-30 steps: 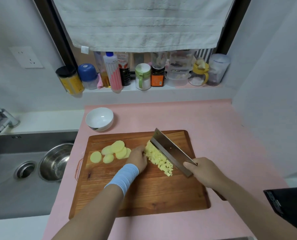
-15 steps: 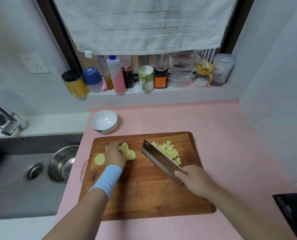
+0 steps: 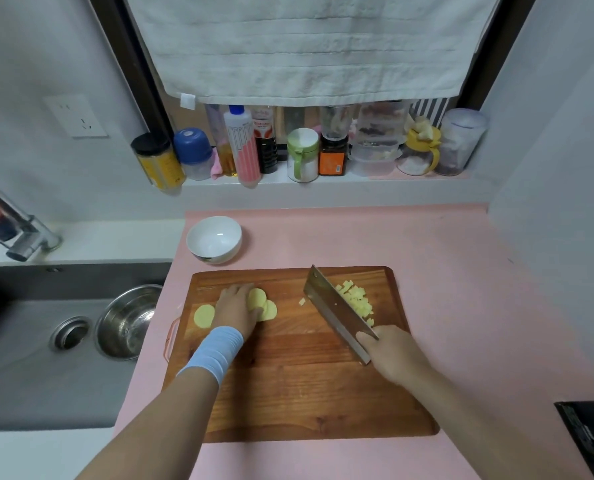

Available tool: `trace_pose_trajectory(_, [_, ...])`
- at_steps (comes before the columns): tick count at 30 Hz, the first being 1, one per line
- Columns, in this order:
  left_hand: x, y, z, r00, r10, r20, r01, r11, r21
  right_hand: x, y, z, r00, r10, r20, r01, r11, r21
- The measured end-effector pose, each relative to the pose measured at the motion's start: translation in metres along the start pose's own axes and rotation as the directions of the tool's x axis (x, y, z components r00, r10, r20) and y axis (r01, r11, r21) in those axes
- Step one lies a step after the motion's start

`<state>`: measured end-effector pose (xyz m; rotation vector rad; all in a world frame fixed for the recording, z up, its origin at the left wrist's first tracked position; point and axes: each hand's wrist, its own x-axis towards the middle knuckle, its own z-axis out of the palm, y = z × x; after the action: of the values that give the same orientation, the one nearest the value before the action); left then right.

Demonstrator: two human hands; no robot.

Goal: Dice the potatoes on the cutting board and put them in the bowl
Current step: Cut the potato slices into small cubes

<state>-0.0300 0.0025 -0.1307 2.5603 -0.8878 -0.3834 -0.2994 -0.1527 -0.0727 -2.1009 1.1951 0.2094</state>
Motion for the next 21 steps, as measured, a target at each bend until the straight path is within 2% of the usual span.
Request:
trace_pose_trajectory(7, [-0.009,-0.002,-0.003,0.998,0.068,0.018,-0.069,0.997,0.018,-0.009,-0.015,0.012,0.998,-0.066,-0.001,0.066,0.996,0.055])
trace_pose_trajectory(10, [-0.025,-0.002,0.000,0.987,0.128,0.098,-0.124,0.991,-0.044,-0.016,-0.024,0.020,0.996,-0.087,-0.004,0.087,0.995,0.046])
trace_pose_trajectory(13, [-0.048,-0.004,0.012,0.957,0.263,0.123,-0.257,0.964,-0.064,-0.021,-0.028,0.025,0.995,-0.101,-0.004,0.101,0.995,0.018])
trace_pose_trajectory(15, [-0.063,-0.005,0.021,0.941,0.332,0.066,-0.332,0.943,-0.022,-0.025,-0.030,0.027,0.994,-0.108,-0.009,0.108,0.994,-0.006])
trace_pose_trajectory(16, [-0.067,-0.006,0.025,0.942,0.335,0.006,-0.335,0.942,0.008,-0.026,-0.031,0.028,0.993,-0.115,-0.014,0.115,0.993,-0.020])
trace_pose_trajectory(18, [-0.069,-0.005,0.024,0.964,0.253,-0.088,-0.251,0.967,0.032,-0.027,-0.033,0.028,0.991,-0.132,-0.020,0.131,0.990,-0.048])
trace_pose_trajectory(21, [-0.065,0.000,0.020,0.988,0.149,-0.028,-0.149,0.989,0.013,-0.029,-0.032,0.030,0.991,-0.131,-0.032,0.128,0.989,-0.074])
